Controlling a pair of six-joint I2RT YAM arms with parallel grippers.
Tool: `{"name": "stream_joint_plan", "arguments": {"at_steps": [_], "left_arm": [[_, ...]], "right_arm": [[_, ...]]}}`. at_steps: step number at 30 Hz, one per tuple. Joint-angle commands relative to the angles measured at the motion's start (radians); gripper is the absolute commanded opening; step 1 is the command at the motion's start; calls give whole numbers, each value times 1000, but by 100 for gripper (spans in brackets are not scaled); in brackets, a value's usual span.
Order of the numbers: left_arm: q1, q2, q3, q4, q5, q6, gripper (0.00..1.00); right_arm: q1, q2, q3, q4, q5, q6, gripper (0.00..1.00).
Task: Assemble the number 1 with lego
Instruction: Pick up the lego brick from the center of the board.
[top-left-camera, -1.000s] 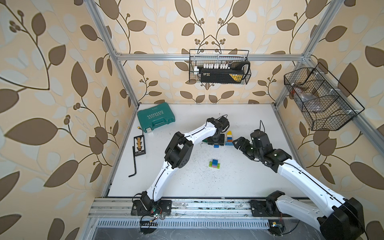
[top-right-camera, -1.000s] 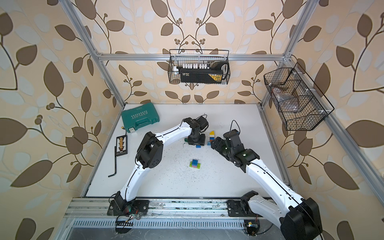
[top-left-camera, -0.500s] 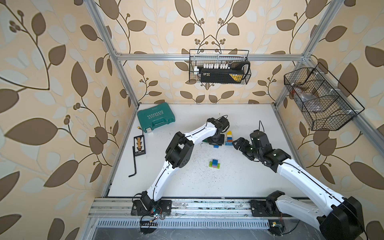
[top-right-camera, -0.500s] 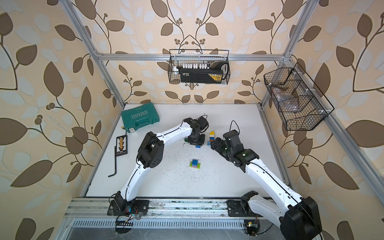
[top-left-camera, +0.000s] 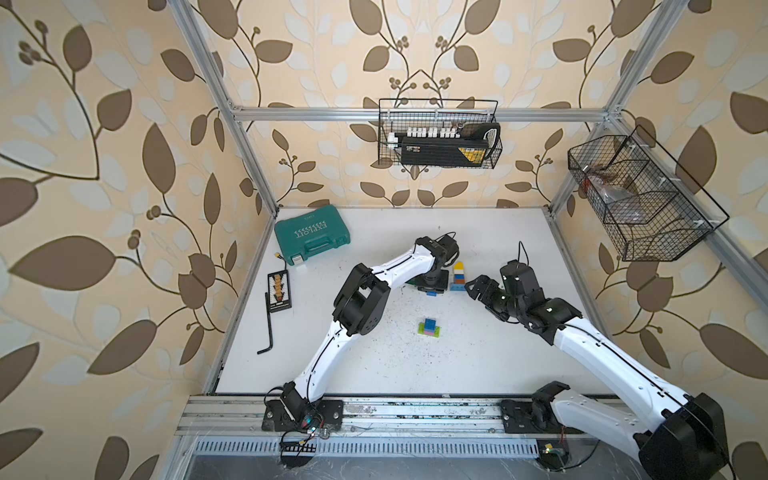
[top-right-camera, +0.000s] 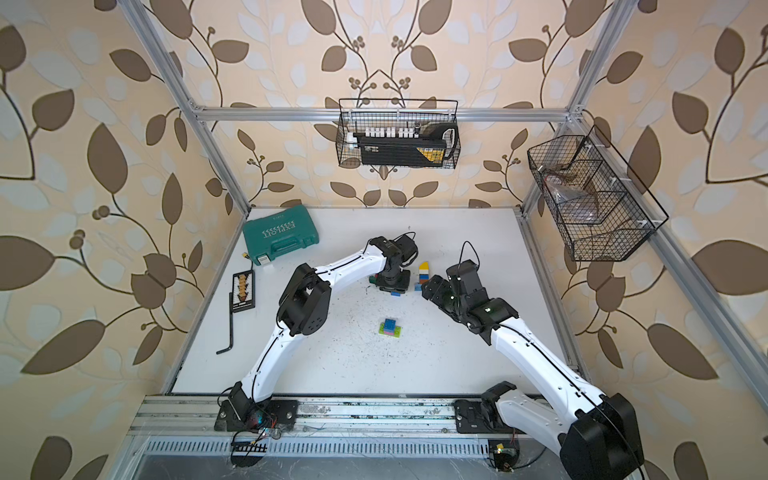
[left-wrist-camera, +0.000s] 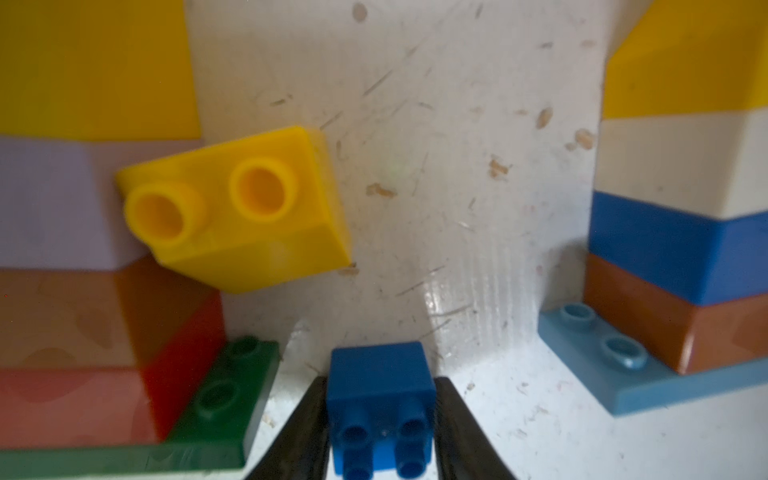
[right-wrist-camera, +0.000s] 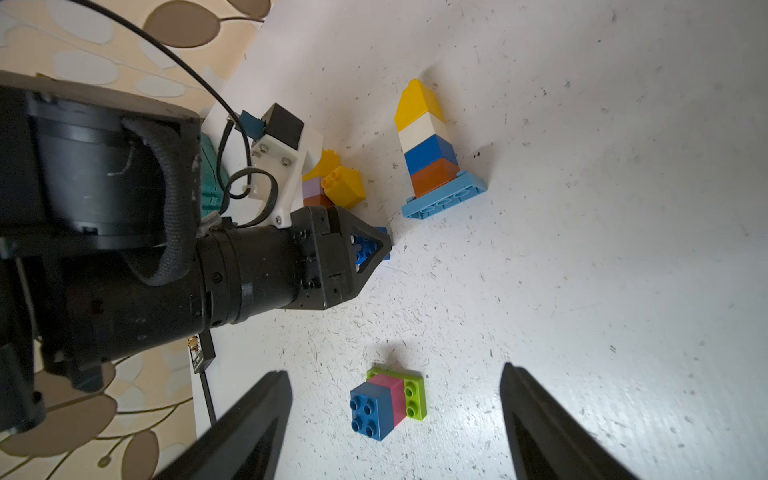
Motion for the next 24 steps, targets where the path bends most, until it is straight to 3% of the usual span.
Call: {"name": "stream_joint_plan", "arguments": {"at_steps": [1,13,17,19,24], "left_arm": [[-10,6,30,-28,-10,10,40],[-14,-90,30,-138,-67,-42,12],[-39,-171,19,-220,-105,-94,11],[-64,-206,5,-254,-116,-124,10],[-135,-297,-95,-293,-141,-200,10]], "right_arm": [[-4,-3,-17,7,-8,0,82],[-4,-8,-20,12,-5,0,82],[-6,-7,-27,14,-3,0,86],[-10,2,-34,0,7,22,99],[-32,42,-96,51,-46,100,99]]}}
